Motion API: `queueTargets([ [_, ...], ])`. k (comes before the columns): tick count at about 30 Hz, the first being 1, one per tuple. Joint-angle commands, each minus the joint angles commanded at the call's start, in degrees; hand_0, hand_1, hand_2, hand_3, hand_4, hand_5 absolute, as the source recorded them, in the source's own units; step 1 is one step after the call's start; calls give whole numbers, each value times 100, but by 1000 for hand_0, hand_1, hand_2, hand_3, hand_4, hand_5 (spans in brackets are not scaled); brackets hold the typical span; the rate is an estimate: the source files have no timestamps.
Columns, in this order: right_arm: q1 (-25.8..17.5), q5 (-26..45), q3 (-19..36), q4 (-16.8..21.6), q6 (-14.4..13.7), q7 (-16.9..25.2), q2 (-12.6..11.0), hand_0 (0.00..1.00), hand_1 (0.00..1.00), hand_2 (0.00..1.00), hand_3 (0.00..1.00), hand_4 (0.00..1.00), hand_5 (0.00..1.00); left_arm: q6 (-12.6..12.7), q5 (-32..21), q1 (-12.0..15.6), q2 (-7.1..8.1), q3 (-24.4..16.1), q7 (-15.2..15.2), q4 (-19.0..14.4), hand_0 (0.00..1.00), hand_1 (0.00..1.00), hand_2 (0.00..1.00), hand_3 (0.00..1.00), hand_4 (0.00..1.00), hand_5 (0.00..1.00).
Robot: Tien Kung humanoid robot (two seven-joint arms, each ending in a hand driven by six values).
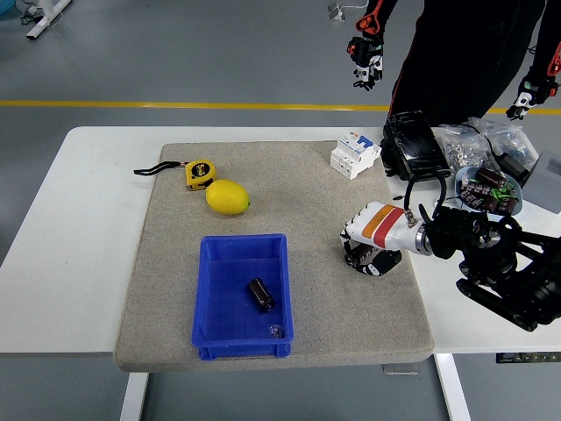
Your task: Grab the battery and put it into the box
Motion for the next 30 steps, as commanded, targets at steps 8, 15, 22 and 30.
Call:
queueTargets([
  [8,-62,227,17,-117,3,54,-9,412,463,531,511,653,342,0,-12,-3,-8,24,-7,-7,579,602,631,579,624,584],
  [15,-67,288,20,-115,68,63,-27,342,423,493,489,625,336,-2,-2,-7,-8,28,-6,-11,579,601,630,578,624,585],
  [22,-51,362,-7,-89,62,77,-43,282,405,481,482,610,341,-2,4,-4,-5,24,-8,-10,579,604,631,578,623,585],
  [30,-16,443,-71,-14,-20,66,-73,237,388,475,475,581,335,-13,33,2,6,8,-6,-7,579,604,630,577,622,586],
])
